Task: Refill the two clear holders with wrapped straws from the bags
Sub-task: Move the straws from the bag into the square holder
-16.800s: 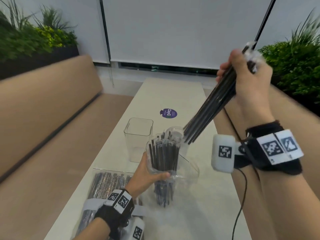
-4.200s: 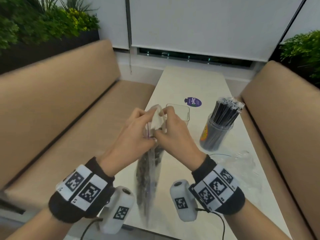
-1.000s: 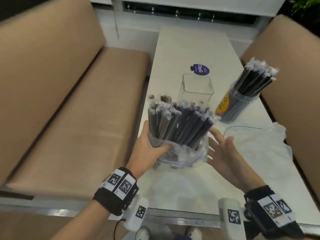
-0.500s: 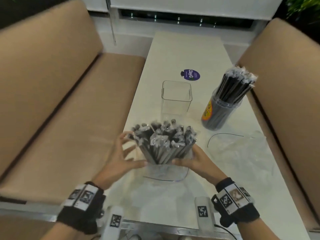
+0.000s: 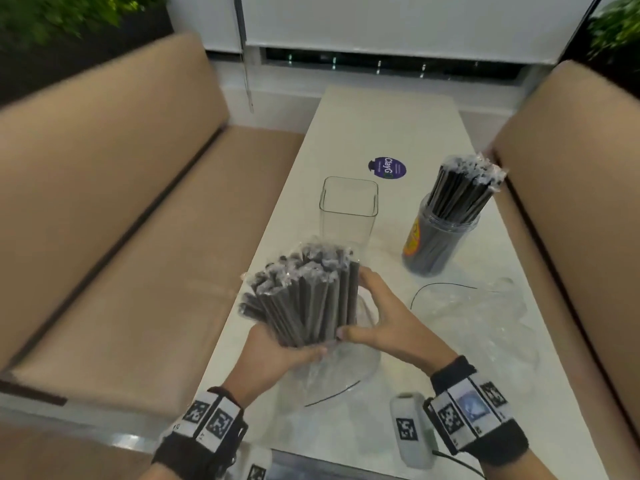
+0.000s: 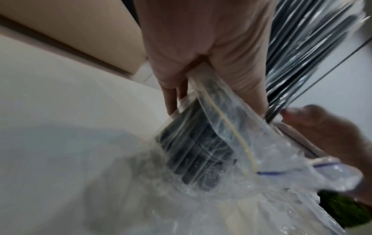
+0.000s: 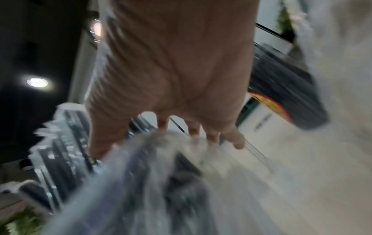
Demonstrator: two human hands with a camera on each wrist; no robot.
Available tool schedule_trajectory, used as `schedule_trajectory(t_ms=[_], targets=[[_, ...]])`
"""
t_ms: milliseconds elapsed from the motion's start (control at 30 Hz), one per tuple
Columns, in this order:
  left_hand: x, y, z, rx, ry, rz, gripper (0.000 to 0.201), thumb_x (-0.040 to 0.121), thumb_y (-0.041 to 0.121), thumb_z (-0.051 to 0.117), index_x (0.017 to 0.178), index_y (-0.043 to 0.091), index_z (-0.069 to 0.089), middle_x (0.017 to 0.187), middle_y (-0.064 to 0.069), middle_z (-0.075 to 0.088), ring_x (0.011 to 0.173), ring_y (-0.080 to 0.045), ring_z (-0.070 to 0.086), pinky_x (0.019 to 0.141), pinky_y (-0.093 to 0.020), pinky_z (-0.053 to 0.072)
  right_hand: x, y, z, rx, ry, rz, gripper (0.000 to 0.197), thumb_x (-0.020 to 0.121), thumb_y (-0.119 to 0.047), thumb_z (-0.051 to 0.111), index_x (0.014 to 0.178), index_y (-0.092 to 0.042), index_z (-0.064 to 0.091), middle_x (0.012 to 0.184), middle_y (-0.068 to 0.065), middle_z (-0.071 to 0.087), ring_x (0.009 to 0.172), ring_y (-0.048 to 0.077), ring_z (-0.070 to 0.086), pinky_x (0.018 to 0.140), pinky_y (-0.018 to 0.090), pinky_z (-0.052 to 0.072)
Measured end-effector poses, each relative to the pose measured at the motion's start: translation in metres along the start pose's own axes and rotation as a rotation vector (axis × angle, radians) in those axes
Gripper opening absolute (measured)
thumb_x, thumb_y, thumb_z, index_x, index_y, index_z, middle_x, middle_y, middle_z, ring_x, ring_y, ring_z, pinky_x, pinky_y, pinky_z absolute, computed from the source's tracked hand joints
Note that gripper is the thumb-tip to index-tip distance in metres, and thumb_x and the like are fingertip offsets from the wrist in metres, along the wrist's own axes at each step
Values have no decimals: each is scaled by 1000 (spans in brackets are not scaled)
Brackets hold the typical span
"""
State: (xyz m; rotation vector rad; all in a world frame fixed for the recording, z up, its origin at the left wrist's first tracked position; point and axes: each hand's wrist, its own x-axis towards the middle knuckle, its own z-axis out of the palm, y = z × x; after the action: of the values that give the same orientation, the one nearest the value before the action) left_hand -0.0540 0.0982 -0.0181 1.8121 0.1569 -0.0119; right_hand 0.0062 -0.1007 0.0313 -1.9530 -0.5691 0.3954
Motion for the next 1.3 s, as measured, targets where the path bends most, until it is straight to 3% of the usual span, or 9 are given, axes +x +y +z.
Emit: schedule_trajectory(t_ms=[67, 200, 367, 500, 600, 867, 1000, 1100, 1300], targets=[[4, 9, -8, -13, -12, 40, 62, 49, 36, 91, 107, 26, 73, 104, 12, 75, 99, 3, 67, 85, -16, 54, 2, -24, 0, 83, 105, -61, 73, 79, -21, 79, 127, -55, 36, 127, -39, 45, 119, -24, 40, 97, 1, 34], [16, 15, -21, -31, -15, 67, 67, 49, 32, 93, 112, 27, 69, 108, 11, 74, 103, -1, 67, 90, -28, 54, 18, -46, 16, 233, 394, -167, 43, 78, -25, 79, 116, -24, 59, 108, -11, 70, 101, 5, 66, 86, 22, 53], [33, 8, -34, -40, -69, 33, 73, 48, 40, 94, 113, 23, 66, 110, 5, 74, 105, -9, 68, 94, -40, 53, 34, -68, 2, 302, 634, -210, 17, 83, -26, 75, 88, -14, 64, 75, -9, 66, 73, 6, 62, 68, 23, 48], [51, 18, -42, -48, -97, 60, 53, 59, 21, 91, 107, 22, 69, 104, 7, 75, 98, -5, 70, 84, -26, 56, 55, -101, -37, 398, 811, -245, 17, 82, -24, 76, 72, -27, 63, 68, -10, 60, 68, 8, 57, 69, 33, 49], [61, 30, -47, -68, -130, 79, 42, 64, 8, 87, 99, 25, 70, 96, 16, 76, 89, 2, 70, 70, -10, 52, 65, -122, -58, 415, 897, -280, 20, 83, -20, 75, 73, -26, 59, 69, -9, 58, 68, 8, 59, 69, 31, 50], [77, 20, -52, -121, -113, 35, 49, 65, 2, 85, 108, 17, 66, 96, 9, 77, 87, -4, 72, 65, -18, 56, 77, -157, -92, 367, 858, -303, 20, 82, -21, 75, 72, -21, 57, 65, -7, 55, 68, 15, 56, 70, 39, 50], [78, 23, -52, -120, -116, 57, 46, 67, -1, 84, 98, 28, 66, 90, 16, 77, 86, 1, 71, 67, -19, 56, 82, -173, -109, 327, 764, -309, 17, 85, -20, 72, 88, -7, 61, 76, 14, 58, 70, 23, 61, 73, 42, 53], [79, 25, -51, -147, -106, 63, 47, 68, -4, 82, 95, 30, 64, 85, 20, 76, 82, 5, 70, 65, -17, 56, 86, -181, -117, 314, 757, -327, 13, 87, -16, 70, 87, -8, 60, 70, 7, 61, 62, 15, 66, 69, 38, 57], [82, 23, -47, -169, -102, 77, 44, 69, 1, 82, 96, 31, 63, 84, 19, 76, 81, 3, 71, 61, -14, 54, 95, -179, -120, 333, 761, -308, 12, 86, -16, 70, 84, -10, 60, 68, 6, 60, 60, 16, 66, 69, 37, 58]])
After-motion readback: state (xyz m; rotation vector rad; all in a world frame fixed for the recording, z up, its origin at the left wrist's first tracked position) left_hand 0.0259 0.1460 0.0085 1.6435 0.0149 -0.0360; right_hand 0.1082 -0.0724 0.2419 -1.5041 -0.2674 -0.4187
